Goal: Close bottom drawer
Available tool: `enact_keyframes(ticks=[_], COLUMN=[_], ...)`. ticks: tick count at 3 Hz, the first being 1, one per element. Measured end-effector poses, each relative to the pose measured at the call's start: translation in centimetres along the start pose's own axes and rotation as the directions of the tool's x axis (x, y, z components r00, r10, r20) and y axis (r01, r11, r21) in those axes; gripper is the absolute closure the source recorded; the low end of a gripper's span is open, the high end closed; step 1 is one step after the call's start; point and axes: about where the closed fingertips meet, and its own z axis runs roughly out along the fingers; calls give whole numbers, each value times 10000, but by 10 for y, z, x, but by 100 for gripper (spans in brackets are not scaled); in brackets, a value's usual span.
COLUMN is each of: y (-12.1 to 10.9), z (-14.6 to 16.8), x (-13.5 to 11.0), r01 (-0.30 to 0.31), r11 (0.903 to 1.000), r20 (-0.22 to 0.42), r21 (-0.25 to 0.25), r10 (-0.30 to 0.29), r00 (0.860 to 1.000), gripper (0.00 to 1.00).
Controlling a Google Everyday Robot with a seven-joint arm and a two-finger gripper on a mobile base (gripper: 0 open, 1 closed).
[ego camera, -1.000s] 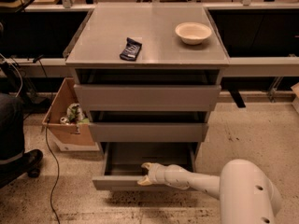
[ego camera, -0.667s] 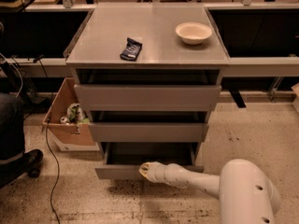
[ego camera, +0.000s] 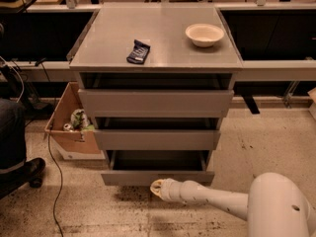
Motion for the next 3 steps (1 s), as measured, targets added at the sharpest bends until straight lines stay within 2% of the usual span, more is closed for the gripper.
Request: enact_keyframes(ticks=[1,2,3], y=[4,-3,-20], z=[-1,14,30], x=[0,13,34], r01=[-18,-393,-633], r11=[10000,9992,9968], r20=[3,526,929], r21=[-52,107,496], r10=[18,387,585], r00=[10000,9979,9940], gripper=[100,100,100])
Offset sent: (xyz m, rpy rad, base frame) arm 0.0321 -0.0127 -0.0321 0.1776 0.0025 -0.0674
